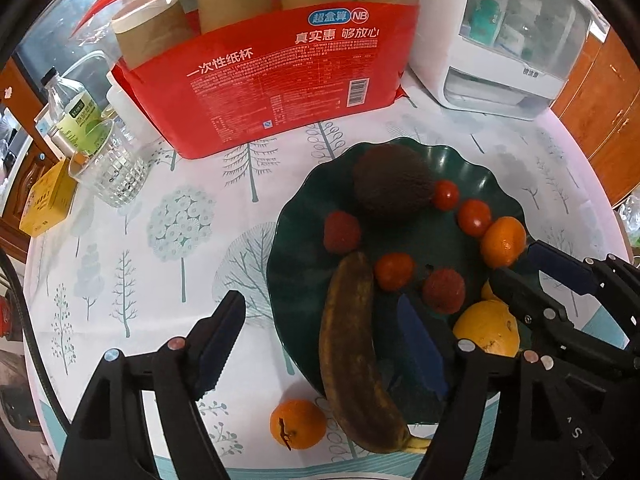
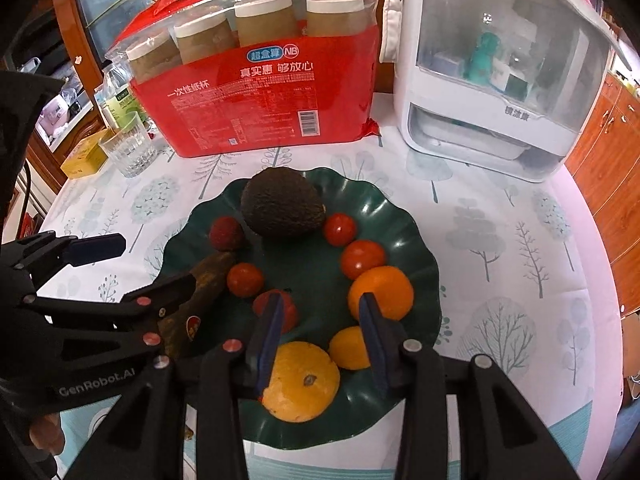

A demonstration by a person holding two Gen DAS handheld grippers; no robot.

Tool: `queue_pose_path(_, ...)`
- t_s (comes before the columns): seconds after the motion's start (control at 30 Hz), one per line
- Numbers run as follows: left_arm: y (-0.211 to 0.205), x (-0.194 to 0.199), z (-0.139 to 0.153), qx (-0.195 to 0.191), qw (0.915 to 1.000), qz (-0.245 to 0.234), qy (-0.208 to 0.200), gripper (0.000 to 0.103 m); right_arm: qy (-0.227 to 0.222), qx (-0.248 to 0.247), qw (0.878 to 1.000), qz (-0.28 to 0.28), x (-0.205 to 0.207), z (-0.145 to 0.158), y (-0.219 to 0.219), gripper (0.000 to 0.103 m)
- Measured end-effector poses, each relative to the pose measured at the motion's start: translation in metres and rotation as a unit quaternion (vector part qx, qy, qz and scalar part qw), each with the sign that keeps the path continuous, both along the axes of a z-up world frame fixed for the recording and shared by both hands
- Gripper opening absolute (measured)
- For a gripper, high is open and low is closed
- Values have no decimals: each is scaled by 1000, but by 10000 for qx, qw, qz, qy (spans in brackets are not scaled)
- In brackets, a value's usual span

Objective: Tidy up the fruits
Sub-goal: 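Lower and open both grippers to drop the tomato and lychee onto the green plate, then withdraw both grippers from the green plate toward the small orange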

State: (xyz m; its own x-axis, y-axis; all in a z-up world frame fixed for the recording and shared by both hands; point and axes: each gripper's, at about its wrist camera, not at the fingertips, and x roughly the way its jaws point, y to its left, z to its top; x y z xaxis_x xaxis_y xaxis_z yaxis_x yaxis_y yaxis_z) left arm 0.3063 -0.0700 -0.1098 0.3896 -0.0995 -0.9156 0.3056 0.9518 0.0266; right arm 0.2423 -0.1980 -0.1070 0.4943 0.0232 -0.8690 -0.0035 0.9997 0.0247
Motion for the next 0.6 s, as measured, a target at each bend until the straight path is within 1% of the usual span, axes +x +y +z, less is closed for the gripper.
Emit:
queue_pose_path(0.37,4,-16,15,82,9999,-41,-133,79,-85,74,9999,-2,-17,11,4,39)
queue_pose_path(0.6,12,-28,26,139,9997,-49,-175,79,-209,147,9996,74,-31,26,12,40)
